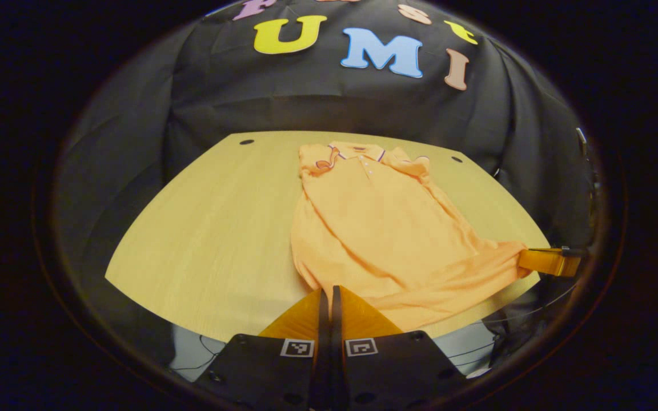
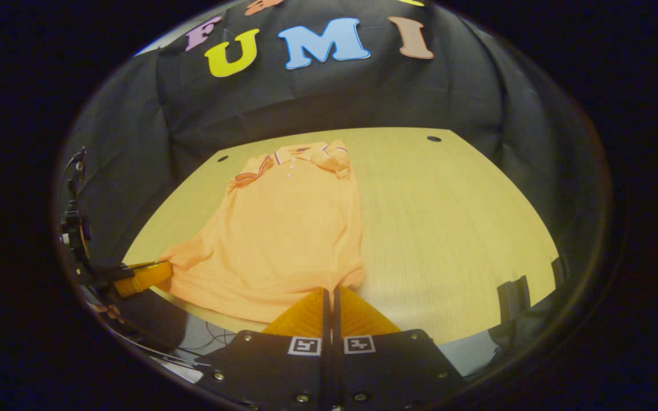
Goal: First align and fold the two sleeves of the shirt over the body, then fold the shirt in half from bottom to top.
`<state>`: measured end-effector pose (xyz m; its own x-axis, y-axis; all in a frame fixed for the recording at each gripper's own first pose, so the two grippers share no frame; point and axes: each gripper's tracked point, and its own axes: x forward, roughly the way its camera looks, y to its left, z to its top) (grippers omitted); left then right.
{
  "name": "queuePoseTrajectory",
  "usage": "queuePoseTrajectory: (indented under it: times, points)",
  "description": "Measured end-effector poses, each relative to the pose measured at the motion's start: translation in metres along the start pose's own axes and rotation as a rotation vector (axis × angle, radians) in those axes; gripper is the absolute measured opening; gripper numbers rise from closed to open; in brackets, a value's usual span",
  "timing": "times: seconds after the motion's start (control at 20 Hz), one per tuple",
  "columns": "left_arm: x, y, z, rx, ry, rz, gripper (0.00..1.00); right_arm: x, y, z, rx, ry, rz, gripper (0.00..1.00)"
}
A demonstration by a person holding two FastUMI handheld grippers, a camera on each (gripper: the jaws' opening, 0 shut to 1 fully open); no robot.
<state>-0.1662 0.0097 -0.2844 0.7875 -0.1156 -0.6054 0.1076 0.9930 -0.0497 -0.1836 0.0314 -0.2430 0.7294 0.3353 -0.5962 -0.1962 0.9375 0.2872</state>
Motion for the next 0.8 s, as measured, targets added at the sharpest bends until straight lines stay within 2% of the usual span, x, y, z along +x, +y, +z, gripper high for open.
queuePoseTrajectory:
  times: [0.35,0.8]
  points:
    - [0.033,0.003,0.074,0.020,-0.091,-0.023,0.06,0.024,-0.004,0.073,-0.053,-0.075,-0.018,0.00]
    - [0.118,0.012,0.166,0.042,-0.149,-0.038,0.06,0.088,-0.010,0.162,-0.068,-0.112,-0.053,0.00]
